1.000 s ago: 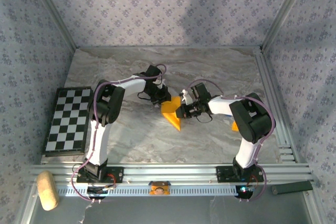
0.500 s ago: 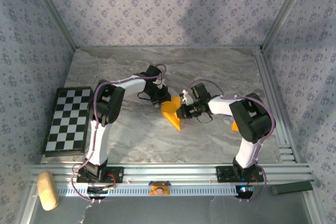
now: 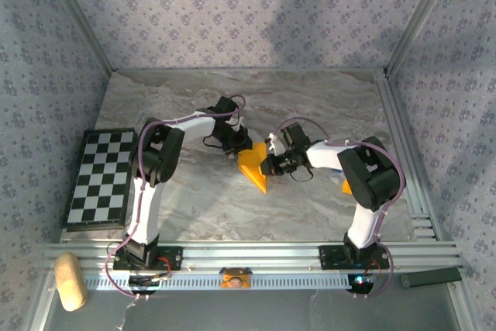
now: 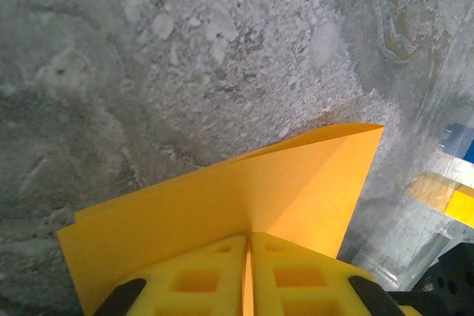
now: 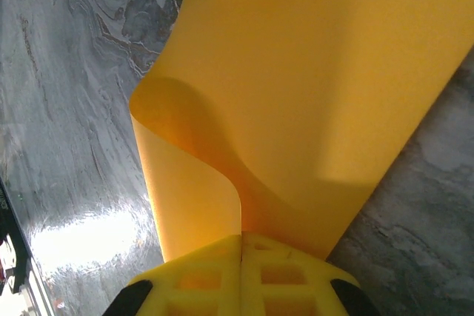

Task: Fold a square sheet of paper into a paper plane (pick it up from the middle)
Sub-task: Third fold the triangle at the center of the table.

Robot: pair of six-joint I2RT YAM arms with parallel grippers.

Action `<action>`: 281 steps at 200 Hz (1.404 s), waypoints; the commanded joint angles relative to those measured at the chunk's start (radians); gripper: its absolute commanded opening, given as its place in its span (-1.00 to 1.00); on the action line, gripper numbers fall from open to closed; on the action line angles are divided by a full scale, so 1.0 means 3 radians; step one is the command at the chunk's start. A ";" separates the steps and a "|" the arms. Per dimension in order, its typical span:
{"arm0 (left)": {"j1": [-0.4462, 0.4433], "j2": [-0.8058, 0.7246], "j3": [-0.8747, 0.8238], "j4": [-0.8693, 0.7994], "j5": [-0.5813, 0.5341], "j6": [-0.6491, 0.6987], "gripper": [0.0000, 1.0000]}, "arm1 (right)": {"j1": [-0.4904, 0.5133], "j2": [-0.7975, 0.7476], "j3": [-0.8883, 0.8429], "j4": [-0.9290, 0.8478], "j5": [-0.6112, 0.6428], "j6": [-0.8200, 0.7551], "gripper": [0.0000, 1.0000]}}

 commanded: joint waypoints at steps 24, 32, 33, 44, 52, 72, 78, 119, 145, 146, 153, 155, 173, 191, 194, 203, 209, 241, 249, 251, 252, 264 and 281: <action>-0.0040 0.0118 -0.0091 -0.0164 -0.0100 0.0058 -0.78 | 0.0021 0.0077 0.0135 -0.0127 0.0020 -0.0099 -0.94; -0.0040 0.0114 -0.0089 -0.0164 -0.0103 0.0062 -0.78 | 0.0018 0.0078 0.0135 -0.0135 0.0031 -0.0104 -0.94; -0.0037 0.0114 -0.0087 -0.0164 -0.0101 0.0060 -0.78 | 0.0020 0.0083 0.0138 -0.0135 0.0031 -0.0105 -0.94; -0.0038 0.0113 -0.0091 -0.0166 -0.0104 0.0060 -0.78 | 0.0026 0.0078 0.0134 -0.0146 0.0047 -0.0101 -0.94; -0.0038 0.0114 -0.0091 -0.0169 -0.0104 0.0066 -0.78 | 0.0031 0.0070 0.0125 -0.0148 0.0056 -0.0096 -0.94; -0.0040 0.0114 -0.0091 -0.0169 -0.0102 0.0063 -0.78 | 0.0046 0.0034 0.0100 -0.0150 0.0087 -0.0096 -0.94; -0.0037 0.0115 -0.0091 -0.0171 -0.0101 0.0063 -0.78 | 0.0049 0.0024 0.0094 -0.0152 0.0097 -0.0093 -0.94; -0.0040 0.0118 -0.0093 -0.0175 -0.0100 0.0073 -0.79 | 0.0057 0.0006 0.0063 -0.0130 0.0108 -0.0076 -0.94; -0.0040 0.0114 -0.0111 -0.0169 -0.0104 0.0078 -0.79 | 0.0070 0.0026 0.0070 -0.0151 0.0142 -0.0080 -0.94; -0.0040 0.0114 -0.0111 -0.0169 -0.0104 0.0078 -0.79 | 0.0071 0.0029 0.0069 -0.0153 0.0143 -0.0080 -0.94; -0.0037 0.0114 -0.0119 -0.0169 -0.0103 0.0078 -0.79 | 0.0077 0.0029 0.0069 -0.0162 0.0161 -0.0081 -0.94; -0.0036 0.0114 -0.0117 -0.0169 -0.0104 0.0074 -0.79 | 0.0077 0.0027 0.0068 -0.0164 0.0162 -0.0081 -0.94; -0.0037 0.0114 -0.0122 -0.0164 -0.0107 0.0078 -0.79 | 0.0082 0.0011 0.0064 -0.0182 0.0169 -0.0091 -0.94; -0.0037 0.0114 -0.0122 -0.0168 -0.0109 0.0078 -0.79 | 0.0082 -0.0008 0.0058 -0.0186 0.0174 -0.0093 -0.94; -0.0036 0.0114 -0.0121 -0.0166 -0.0106 0.0078 -0.79 | 0.0082 -0.0007 0.0058 -0.0192 0.0175 -0.0091 -0.93; -0.0040 0.0115 -0.0121 -0.0169 -0.0108 0.0081 -0.79 | 0.0080 -0.0019 0.0059 -0.0200 0.0181 -0.0091 -0.94; -0.0037 0.0114 -0.0122 -0.0167 -0.0109 0.0085 -0.79 | 0.0087 -0.0025 0.0062 -0.0204 0.0184 -0.0087 -0.94; -0.0033 0.0114 -0.0127 -0.0164 -0.0111 0.0078 -0.79 | 0.0098 -0.0106 0.0066 -0.0241 0.0228 -0.0101 -0.94; -0.0033 0.0116 -0.0122 -0.0163 -0.0113 0.0073 -0.79 | 0.0098 -0.0107 0.0063 -0.0235 0.0240 -0.0101 -0.94; -0.0034 0.0117 -0.0126 -0.0164 -0.0111 0.0074 -0.79 | 0.0098 -0.0104 0.0063 -0.0237 0.0245 -0.0108 -0.94; -0.0034 0.0118 -0.0124 -0.0162 -0.0110 0.0074 -0.79 | 0.0098 -0.0103 0.0063 -0.0235 0.0240 -0.0107 -0.94; -0.0031 0.0122 -0.0112 -0.0164 -0.0114 0.0073 -0.79 | 0.0092 -0.0070 0.0075 -0.0234 0.0231 -0.0106 -0.94; -0.0030 0.0120 -0.0108 -0.0167 -0.0114 0.0073 -0.79 | 0.0092 -0.0026 0.0093 -0.0224 0.0212 -0.0107 -0.94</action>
